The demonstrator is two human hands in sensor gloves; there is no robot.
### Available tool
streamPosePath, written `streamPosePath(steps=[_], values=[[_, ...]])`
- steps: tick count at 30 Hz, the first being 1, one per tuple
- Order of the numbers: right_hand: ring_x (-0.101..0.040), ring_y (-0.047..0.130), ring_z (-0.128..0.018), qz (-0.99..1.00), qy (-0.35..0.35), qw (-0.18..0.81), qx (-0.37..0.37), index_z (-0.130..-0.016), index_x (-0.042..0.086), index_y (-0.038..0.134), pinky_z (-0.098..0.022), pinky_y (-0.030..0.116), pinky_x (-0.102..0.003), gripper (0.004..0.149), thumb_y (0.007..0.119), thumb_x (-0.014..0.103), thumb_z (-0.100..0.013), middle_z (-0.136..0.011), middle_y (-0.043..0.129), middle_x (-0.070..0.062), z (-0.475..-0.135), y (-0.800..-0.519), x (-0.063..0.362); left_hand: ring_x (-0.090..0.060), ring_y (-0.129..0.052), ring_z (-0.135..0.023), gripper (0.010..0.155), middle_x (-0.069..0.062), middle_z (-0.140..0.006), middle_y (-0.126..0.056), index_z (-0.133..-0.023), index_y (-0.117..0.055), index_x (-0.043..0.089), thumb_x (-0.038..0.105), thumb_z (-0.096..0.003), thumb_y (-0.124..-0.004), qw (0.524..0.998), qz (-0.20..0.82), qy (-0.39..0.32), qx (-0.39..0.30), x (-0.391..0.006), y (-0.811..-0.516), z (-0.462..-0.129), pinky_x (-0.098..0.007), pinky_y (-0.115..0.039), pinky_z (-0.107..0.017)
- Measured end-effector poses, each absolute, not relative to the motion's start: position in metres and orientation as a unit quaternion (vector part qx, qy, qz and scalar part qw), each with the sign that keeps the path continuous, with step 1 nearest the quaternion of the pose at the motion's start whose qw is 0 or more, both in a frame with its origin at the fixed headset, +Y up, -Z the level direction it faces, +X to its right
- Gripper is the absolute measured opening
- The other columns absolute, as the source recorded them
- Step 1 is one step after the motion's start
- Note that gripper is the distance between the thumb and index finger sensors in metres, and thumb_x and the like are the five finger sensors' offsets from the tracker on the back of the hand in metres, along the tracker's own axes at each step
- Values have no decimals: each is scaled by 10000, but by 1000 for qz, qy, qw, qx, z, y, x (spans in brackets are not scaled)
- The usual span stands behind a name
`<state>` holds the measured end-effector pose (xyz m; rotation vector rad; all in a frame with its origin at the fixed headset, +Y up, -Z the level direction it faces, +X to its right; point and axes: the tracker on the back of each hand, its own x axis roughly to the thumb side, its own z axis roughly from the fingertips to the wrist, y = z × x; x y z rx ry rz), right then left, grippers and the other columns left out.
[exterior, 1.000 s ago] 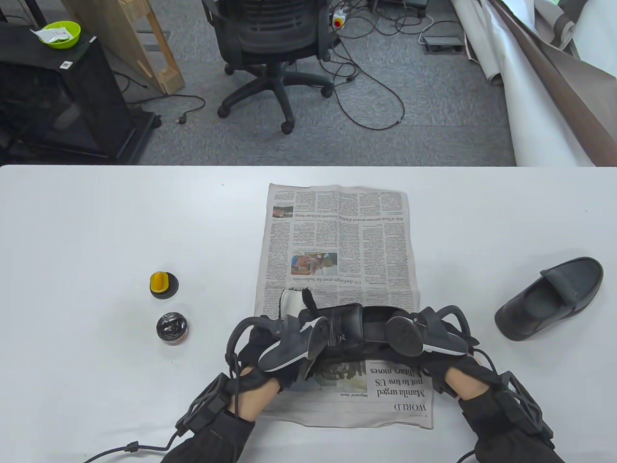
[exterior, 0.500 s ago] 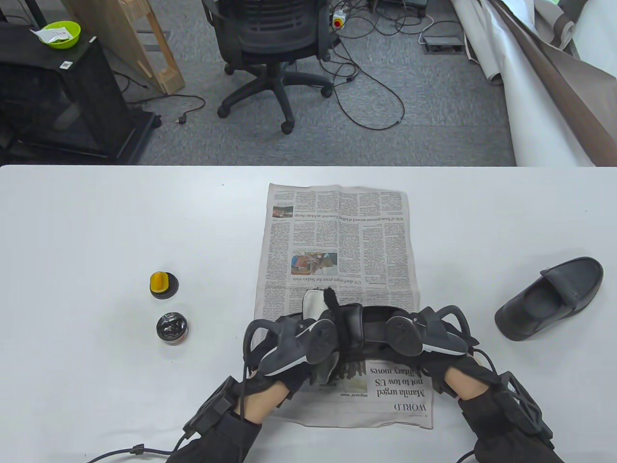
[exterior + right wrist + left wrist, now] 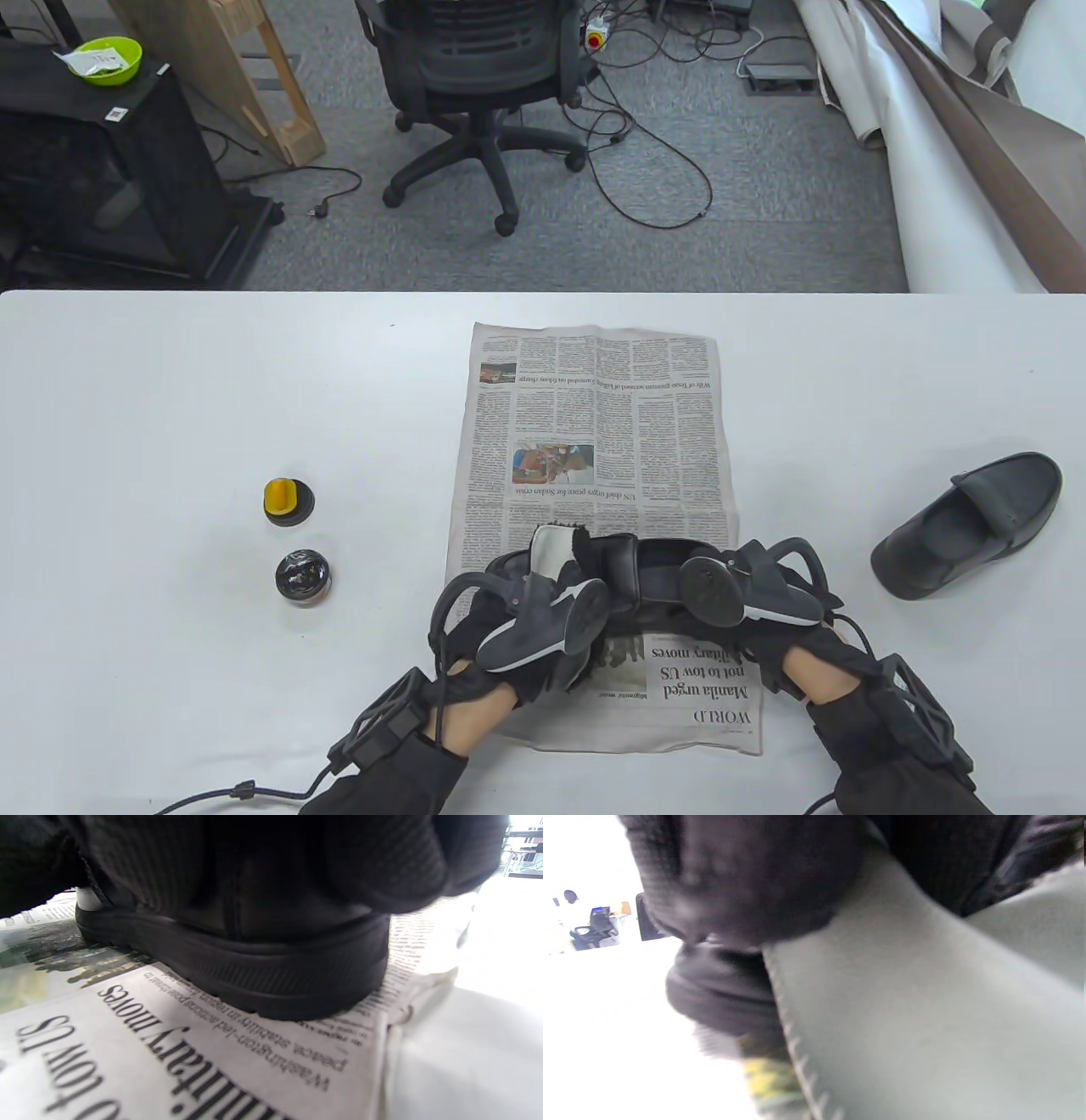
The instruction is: Dip and apply built-in sponge shoe polish on shoes
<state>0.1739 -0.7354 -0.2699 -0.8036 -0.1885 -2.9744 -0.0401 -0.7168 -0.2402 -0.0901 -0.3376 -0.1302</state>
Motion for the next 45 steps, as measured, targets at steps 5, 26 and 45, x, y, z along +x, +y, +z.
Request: streamPosePath(steps=[5,26,45], values=[[-193,935,-338,-963,-61,27,-259,-568,257,878,-497,815,-461,411,807,580,-324,-709,828,-7,-270,-735,174,-76,-1038,-134,617,39,-451,-1055,-925,-750,269,510,-381,-914,983,-105,-132,-78,-60,-713,-250,-414,-909,-509],[-193,934,-335,-962,-62,24,-264,-568,255,878,-496,815,-460,415,810,581,-319,-708,827,-10,-270,-736,174,-76,-1029,-144,659,44,-468,-1040,-961,-681,252,543,-392,-843,977,-19,-213,-17,-2,-707,-249,-413,-904,-513],[-193,933,-335,-963,-61,23,-262,-567,255,877,-496,814,-461,412,808,580,-322,-707,826,-10,-270,-736,174,-56,-1025,-155,641,61,-473,-1035,-960,-713,281,550,-396,-855,982,-83,-138,-94,-47,-705,-282,-396,-903,-523]])
